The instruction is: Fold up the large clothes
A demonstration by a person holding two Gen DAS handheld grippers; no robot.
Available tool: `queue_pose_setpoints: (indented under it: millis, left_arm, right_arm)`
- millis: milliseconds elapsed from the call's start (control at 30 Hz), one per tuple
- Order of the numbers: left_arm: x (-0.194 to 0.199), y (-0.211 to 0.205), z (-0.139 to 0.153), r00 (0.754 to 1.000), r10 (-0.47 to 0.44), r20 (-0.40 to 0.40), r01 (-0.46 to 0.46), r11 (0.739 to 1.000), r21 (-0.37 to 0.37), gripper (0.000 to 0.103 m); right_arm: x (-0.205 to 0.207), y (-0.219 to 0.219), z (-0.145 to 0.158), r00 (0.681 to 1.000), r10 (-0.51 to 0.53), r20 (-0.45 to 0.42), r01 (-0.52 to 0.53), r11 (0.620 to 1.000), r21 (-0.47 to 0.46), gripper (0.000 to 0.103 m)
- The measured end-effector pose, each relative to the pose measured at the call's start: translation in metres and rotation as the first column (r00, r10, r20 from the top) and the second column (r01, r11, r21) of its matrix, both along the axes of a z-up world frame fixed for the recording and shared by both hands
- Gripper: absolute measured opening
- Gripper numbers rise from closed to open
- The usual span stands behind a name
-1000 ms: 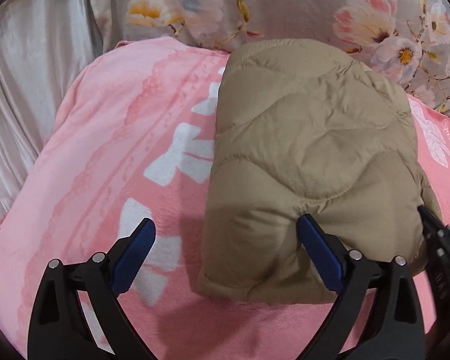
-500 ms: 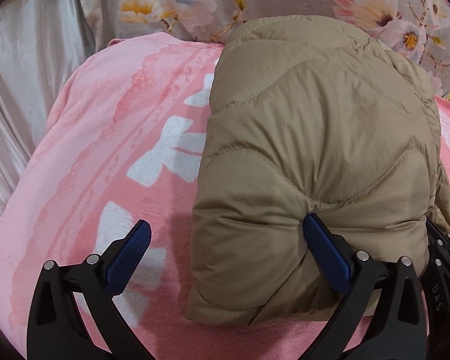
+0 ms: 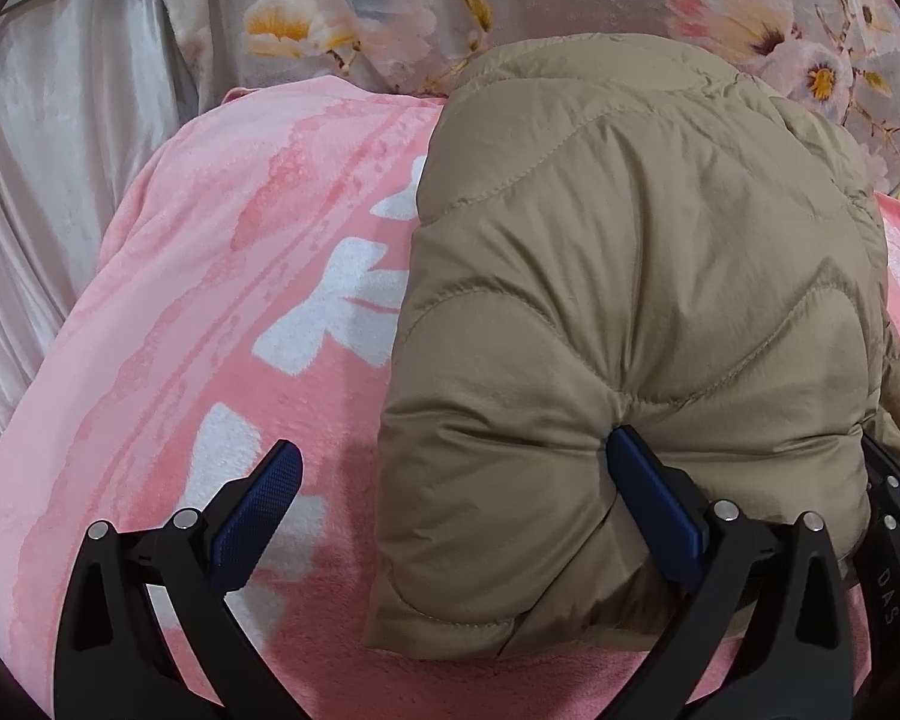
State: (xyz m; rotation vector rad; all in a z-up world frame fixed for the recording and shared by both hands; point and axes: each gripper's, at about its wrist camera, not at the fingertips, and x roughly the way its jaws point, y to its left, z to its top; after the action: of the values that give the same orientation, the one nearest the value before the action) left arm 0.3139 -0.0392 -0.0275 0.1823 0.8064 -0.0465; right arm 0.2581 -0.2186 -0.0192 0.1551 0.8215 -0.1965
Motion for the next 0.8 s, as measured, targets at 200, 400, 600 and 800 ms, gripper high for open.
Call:
queue_pose_setpoints:
  millis: [200,400,600,800]
  left_arm:
    - [-0.025,0.005,0.009,1.000,0.012,0.021,-0.012,0.999,-0.030,0.098]
    - [-0.071,0.014,0.015,1.000,-0.014,0.003,0.014,0.997,-0.071,0.098]
    - [-0.119,0.020,0.011,0.999,-0.042,-0.021,0.040,0.995,-0.092,0.098]
    - [-0.149,0.021,-0.004,0.999,-0.026,-0.034,0.024,0.998,-0.056,0.098]
  right_arm:
    - [-0.026,0.000,0.013,0.998,-0.048,0.044,0.047,0.999,0.016,0.008]
    - [-0.082,0.018,0.027,0.998,-0.060,0.016,0.061,0.997,-0.043,0.051]
    - [-0.134,0.019,0.020,0.997,-0.077,-0.018,0.078,0.997,0.013,0.055]
    - [-0.169,0.031,0.009,0.996,-0.083,-0.035,0.083,0.997,0.004,0.057]
